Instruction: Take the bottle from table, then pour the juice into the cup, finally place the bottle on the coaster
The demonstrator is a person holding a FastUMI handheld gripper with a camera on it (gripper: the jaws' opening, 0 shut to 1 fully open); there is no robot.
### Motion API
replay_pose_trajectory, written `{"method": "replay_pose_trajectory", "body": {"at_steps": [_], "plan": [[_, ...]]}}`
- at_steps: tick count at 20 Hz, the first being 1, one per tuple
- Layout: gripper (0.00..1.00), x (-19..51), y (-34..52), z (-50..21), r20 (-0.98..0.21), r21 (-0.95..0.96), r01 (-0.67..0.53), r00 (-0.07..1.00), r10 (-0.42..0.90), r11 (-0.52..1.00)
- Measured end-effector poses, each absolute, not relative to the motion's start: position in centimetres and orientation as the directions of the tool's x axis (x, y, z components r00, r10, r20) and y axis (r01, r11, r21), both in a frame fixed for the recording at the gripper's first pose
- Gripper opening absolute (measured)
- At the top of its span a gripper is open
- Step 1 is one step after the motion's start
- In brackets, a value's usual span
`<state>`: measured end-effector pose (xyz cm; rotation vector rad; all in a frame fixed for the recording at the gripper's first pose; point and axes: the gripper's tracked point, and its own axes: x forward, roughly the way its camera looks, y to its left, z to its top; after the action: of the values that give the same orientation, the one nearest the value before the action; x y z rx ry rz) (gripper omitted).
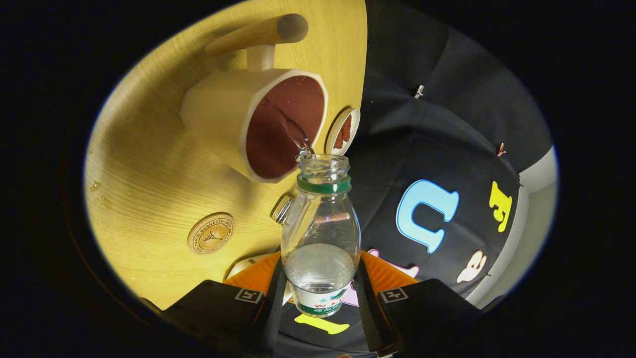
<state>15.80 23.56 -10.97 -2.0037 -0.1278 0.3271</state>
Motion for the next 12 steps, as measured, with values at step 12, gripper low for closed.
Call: {"method": "replay_pose_trajectory", "body": {"at_steps": [12], "plan": [[0.7,16.2,24.5,-10.83,-0.187,-0.852,-0.021,0.945,0.267,-0.523]]}}
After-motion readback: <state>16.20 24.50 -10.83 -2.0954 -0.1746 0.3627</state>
